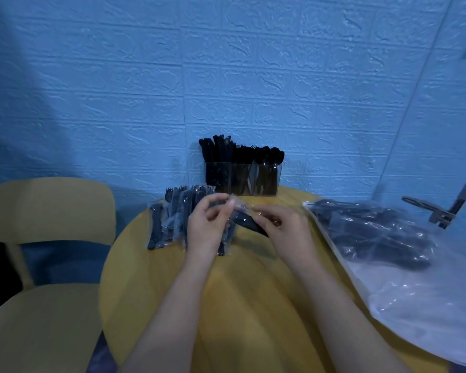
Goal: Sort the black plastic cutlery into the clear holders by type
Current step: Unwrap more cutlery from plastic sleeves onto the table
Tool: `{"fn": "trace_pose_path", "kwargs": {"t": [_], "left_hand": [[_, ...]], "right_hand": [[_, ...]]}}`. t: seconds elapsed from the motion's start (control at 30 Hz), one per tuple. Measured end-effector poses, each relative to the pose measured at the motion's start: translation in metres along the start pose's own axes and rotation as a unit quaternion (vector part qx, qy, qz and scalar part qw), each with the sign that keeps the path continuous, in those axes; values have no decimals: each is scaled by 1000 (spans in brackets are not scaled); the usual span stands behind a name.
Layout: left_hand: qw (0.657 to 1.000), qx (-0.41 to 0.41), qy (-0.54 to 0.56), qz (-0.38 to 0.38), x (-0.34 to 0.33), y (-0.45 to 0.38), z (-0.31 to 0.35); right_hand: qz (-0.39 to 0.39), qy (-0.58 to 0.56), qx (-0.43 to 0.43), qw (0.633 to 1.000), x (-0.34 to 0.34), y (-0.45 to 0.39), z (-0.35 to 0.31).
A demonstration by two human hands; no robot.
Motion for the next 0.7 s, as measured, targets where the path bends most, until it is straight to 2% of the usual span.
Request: {"fn": "trace_pose_path", "kwargs": {"t": [0.13,0.3,0.37,0.53,0.7], "left_hand": [[994,61,72,-54,-12,2,-8],[995,79,57,-33,-9,1,-13],[997,67,33,-35,-8,1,-10],[994,-7,-63,-84,-14,5,0],[984,47,-70,-160,-21,10,-9]], "right_hand": [[50,-142,-77,986,4,-3,10],[-26,-194,-68,978,-4,2,-4],[-16,-148,-43,988,-3,3,-7],[67,-19,40,997,2,4,-5],[122,70,102,985,4,4,-3]]}}
Point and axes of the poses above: each hand's wrist, its own y-axis away from the middle knuckle, its own x-axis out of the back of the hand, z = x × y, the point moved 6 cm from there along -y, towards the middle knuckle, and after that the axes turned 8 degrees about y, right-handed, at the moved point
